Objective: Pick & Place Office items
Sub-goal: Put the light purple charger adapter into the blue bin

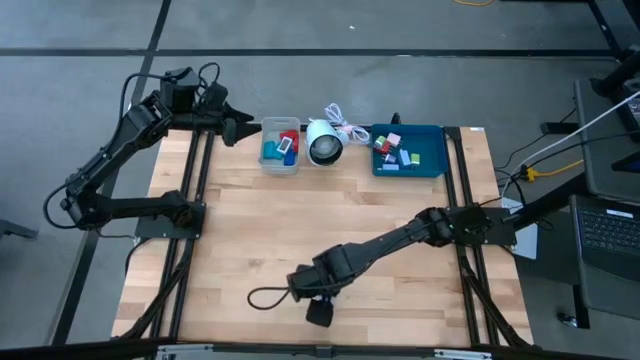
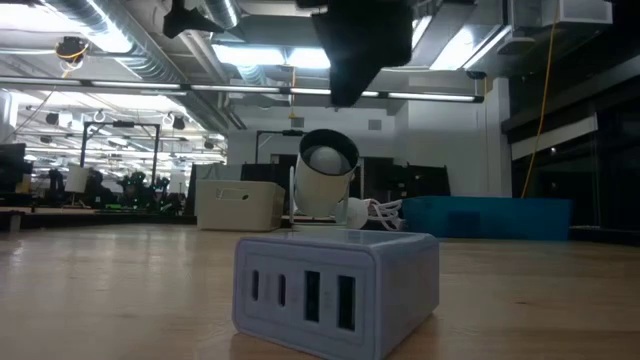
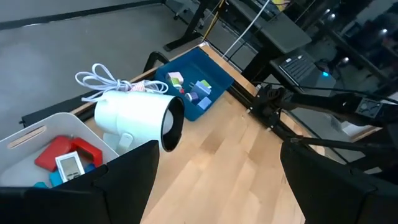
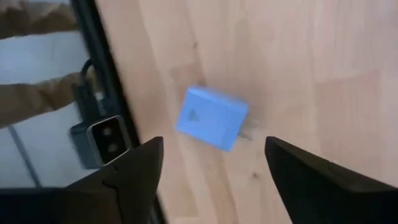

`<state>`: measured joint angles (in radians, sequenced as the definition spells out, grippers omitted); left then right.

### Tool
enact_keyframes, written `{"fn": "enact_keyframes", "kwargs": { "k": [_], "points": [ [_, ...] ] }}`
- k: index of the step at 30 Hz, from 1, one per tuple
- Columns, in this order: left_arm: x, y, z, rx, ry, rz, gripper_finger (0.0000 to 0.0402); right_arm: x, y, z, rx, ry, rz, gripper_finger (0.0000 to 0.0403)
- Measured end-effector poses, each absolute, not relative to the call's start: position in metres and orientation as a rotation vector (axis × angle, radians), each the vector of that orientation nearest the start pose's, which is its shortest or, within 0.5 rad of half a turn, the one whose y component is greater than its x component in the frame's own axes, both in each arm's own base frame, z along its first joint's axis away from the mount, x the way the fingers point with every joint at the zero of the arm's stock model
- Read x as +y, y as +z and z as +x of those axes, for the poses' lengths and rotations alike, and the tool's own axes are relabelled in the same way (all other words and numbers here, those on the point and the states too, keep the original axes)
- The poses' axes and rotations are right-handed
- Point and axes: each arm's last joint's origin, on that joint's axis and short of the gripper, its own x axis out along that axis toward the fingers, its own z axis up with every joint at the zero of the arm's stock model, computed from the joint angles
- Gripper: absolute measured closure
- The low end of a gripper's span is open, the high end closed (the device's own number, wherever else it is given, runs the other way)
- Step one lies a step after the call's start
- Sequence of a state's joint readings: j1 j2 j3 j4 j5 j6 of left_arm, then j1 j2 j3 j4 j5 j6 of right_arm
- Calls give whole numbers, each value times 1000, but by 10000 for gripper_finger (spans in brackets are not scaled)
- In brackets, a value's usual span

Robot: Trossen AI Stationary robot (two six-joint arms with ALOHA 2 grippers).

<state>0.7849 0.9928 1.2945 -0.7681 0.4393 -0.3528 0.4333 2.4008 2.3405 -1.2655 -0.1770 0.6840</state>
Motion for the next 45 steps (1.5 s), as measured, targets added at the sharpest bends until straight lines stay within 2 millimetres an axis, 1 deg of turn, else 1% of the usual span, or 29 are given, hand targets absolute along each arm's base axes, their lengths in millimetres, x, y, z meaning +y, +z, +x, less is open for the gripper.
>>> {"fn": "enact_keyframes", "kwargs": {
  "k": [3, 7, 9, 11, 13, 15, 17, 21, 26, 33, 38, 45],
  "points": [
    [115, 412, 133, 328, 407, -613, 71, 206, 233, 440, 1405, -3, 344, 100],
    [114, 408, 131, 373, 409, -625, 71, 210, 223, 446, 1393, -21, 375, 94],
    [113, 405, 130, 402, 407, -631, 71, 216, 214, 451, 1382, -11, 413, 94],
    [111, 402, 129, 434, 406, -638, 71, 221, 208, 450, 1392, -25, 415, 94],
    [110, 400, 128, 459, 404, -634, 71, 225, 204, 453, 1363, -24, 441, 94],
    [109, 398, 127, 484, 404, -638, 71, 226, 201, 451, 1387, -46, 442, 94],
    [109, 397, 127, 496, 401, -629, 71, 229, 193, 455, 1380, -42, 453, 94],
    [109, 396, 126, 509, 398, -624, 71, 237, 173, 456, 1434, -19, 478, 94],
    [109, 396, 126, 515, 393, -612, 71, 238, 163, 451, 1496, -78, 471, 94],
    [109, 395, 127, 520, 390, -607, 71, 235, 166, 453, 1491, -83, 507, 98],
    [109, 395, 127, 520, 388, -607, 71, 228, 176, 456, 1493, -49, 542, 99],
    [108, 396, 127, 516, 337, -615, 71, 225, 173, 448, 1573, -87, 504, 100]
  ]
}}
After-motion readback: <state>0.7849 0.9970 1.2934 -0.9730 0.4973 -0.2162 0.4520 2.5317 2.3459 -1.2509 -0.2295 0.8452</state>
